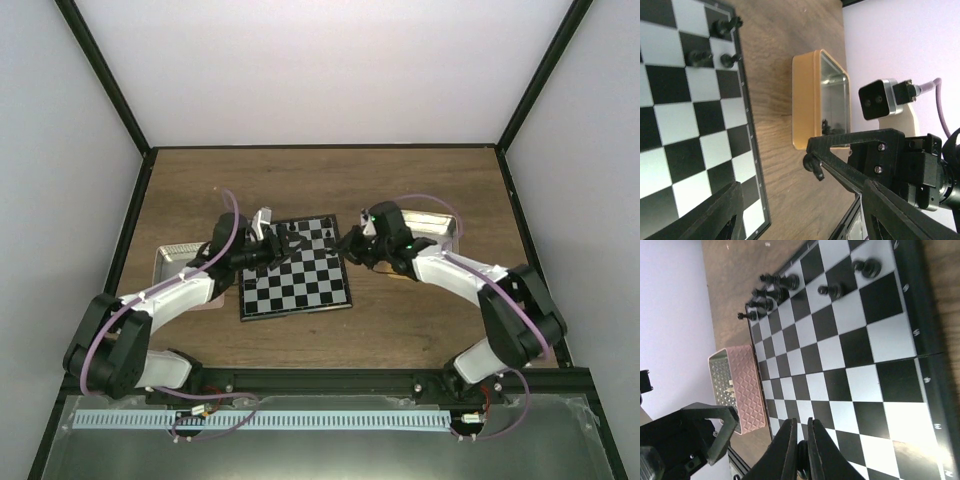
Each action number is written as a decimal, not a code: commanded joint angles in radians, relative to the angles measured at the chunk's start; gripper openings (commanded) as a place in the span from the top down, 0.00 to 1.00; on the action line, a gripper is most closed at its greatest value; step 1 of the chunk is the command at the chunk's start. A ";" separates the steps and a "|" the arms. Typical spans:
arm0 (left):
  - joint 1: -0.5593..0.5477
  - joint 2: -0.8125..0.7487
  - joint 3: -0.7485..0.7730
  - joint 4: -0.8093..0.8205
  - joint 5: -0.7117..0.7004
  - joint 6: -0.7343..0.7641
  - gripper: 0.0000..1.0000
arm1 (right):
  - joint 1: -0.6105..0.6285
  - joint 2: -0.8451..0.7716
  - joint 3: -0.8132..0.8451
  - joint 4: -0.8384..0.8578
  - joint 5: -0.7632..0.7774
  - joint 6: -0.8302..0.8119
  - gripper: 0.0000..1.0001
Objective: Set up the chess pieces on the board
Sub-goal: Place the chess piece on the chessboard.
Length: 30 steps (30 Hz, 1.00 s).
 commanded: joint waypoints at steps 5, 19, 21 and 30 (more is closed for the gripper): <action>-0.022 0.016 -0.060 0.066 -0.011 -0.075 0.39 | 0.119 0.135 0.111 0.067 0.029 0.092 0.94; -0.034 0.080 -0.056 0.080 0.009 -0.085 0.64 | 0.161 0.203 0.175 0.066 0.013 0.084 0.94; -0.034 0.086 -0.054 0.082 0.010 -0.084 0.70 | 0.163 0.207 0.178 0.063 0.009 0.083 0.94; -0.033 0.096 -0.046 0.076 0.002 -0.067 0.96 | 0.178 0.211 0.176 0.054 0.016 0.081 0.93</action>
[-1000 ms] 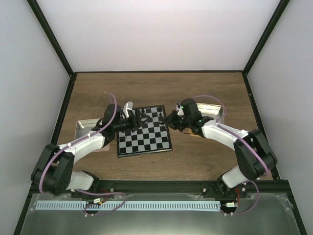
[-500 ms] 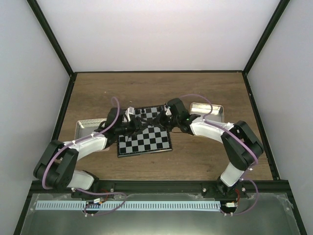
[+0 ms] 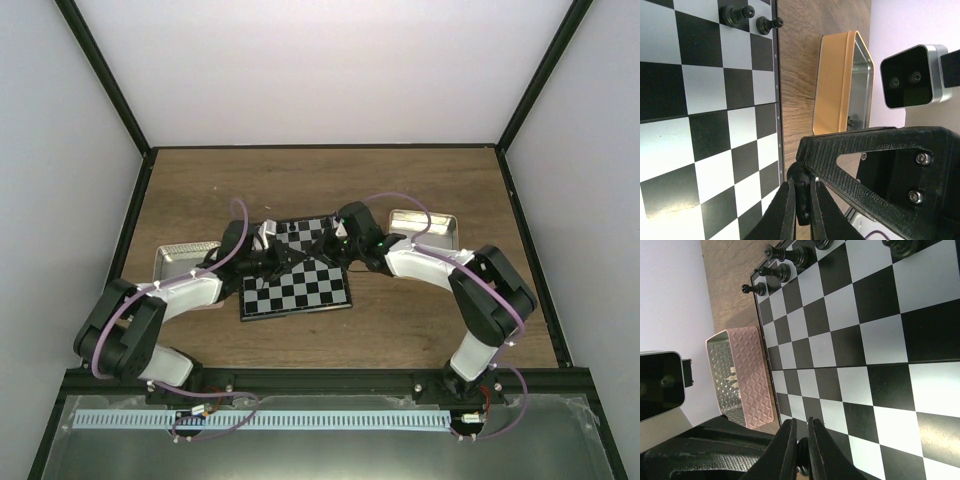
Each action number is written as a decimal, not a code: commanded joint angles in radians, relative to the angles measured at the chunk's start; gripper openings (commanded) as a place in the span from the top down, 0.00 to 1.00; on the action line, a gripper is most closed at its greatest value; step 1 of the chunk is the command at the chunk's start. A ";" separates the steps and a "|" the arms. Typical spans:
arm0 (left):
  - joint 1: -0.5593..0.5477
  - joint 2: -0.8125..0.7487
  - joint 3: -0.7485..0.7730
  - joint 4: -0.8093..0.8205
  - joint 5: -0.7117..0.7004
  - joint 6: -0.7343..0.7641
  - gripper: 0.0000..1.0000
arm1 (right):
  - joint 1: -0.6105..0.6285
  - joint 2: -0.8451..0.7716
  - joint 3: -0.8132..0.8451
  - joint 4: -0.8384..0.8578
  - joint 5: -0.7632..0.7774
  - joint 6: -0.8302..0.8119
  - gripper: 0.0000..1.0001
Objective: Set up the chess pieces on the board
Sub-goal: Place the chess piece on the chessboard.
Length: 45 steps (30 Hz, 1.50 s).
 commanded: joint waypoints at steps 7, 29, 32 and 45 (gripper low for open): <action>-0.005 -0.020 0.112 -0.271 -0.134 0.229 0.96 | 0.015 -0.043 0.099 -0.155 0.204 -0.135 0.55; -0.061 0.496 0.942 -0.951 -0.566 0.684 0.96 | -0.020 -0.425 -0.146 -0.369 0.698 -0.162 0.44; -0.072 0.565 1.014 -0.997 -0.563 0.703 0.96 | -0.021 -0.434 -0.156 -0.368 0.700 -0.160 0.44; -0.104 0.682 1.119 -0.997 -0.597 0.744 0.92 | -0.022 -0.428 -0.166 -0.366 0.697 -0.160 0.44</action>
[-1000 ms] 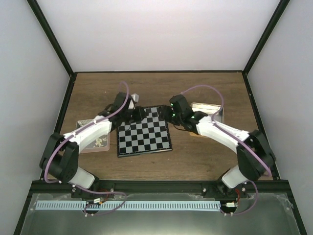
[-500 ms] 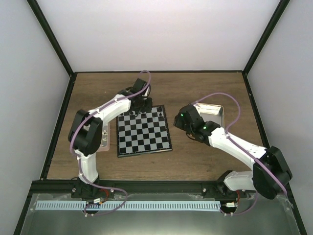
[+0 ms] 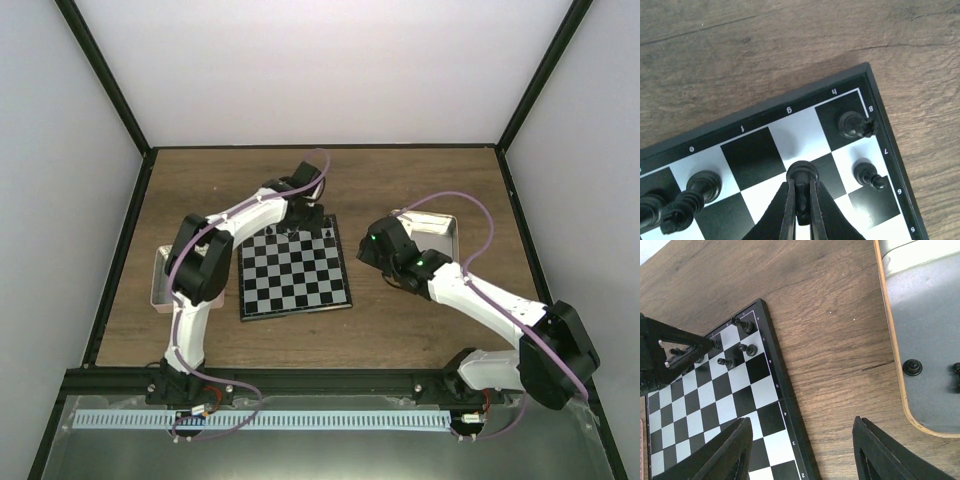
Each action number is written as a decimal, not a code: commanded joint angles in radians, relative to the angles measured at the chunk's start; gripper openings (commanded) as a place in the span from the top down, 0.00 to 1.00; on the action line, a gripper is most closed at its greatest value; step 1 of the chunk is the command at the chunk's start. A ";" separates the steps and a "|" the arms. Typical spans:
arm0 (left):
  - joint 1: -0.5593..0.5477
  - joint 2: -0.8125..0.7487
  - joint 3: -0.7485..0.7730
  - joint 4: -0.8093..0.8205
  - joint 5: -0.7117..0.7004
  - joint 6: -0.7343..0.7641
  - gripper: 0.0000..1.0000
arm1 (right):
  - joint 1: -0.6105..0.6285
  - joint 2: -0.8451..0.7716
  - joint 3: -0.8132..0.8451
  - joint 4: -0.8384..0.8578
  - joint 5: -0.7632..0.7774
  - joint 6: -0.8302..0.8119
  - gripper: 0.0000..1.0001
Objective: Set up the chess pieces on the board
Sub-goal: Place the chess piece on the chessboard.
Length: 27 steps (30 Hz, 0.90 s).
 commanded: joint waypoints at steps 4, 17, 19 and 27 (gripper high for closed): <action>-0.010 0.051 0.070 -0.010 -0.048 0.051 0.90 | -0.005 -0.009 -0.003 -0.009 0.030 0.011 0.43; -0.009 0.088 0.090 -0.001 -0.030 0.068 0.74 | -0.006 0.012 0.001 -0.007 0.024 0.011 0.43; -0.010 0.083 0.092 0.007 -0.027 0.069 0.76 | -0.006 0.010 0.000 -0.008 0.025 0.010 0.43; -0.010 0.098 0.101 0.018 -0.032 0.071 0.91 | -0.005 0.008 0.000 -0.011 0.033 0.010 0.44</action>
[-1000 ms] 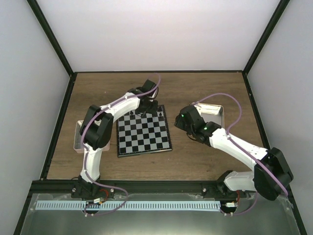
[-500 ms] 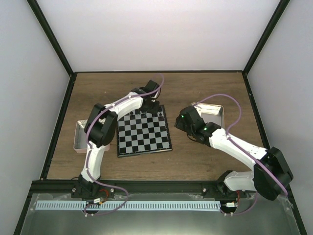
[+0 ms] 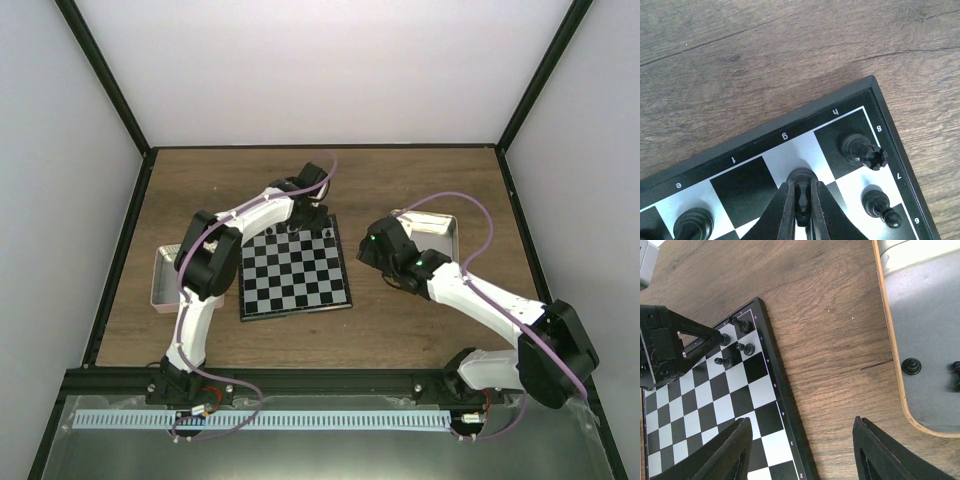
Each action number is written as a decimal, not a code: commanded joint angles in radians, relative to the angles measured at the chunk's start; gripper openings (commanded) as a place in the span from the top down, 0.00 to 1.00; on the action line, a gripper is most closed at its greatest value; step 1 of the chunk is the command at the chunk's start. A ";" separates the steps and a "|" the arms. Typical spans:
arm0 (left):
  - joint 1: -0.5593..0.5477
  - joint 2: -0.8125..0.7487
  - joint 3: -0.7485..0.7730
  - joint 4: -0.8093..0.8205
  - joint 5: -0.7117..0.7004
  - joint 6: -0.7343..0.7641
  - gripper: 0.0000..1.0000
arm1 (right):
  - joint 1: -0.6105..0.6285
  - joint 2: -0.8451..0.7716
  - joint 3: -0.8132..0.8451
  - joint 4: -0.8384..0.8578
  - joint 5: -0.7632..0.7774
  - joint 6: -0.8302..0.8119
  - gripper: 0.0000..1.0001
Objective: Set up the chess pieces on the board
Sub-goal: Place the chess piece on the chessboard, then adjust the storage box at the center of the board.
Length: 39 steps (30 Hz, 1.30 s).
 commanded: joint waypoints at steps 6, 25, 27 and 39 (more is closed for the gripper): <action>-0.004 0.024 0.034 0.022 -0.017 0.009 0.89 | -0.007 0.000 0.005 -0.011 0.034 0.007 0.44; -0.001 -0.170 0.023 0.004 0.005 -0.004 0.58 | -0.261 -0.047 0.031 -0.032 0.011 -0.150 0.39; -0.001 -0.229 -0.029 0.032 0.009 -0.015 0.57 | -0.317 -0.024 0.026 -0.026 -0.023 -0.169 0.37; -0.001 -0.513 -0.413 0.216 0.107 -0.108 0.56 | -0.429 0.304 0.274 -0.005 -0.094 -0.195 0.20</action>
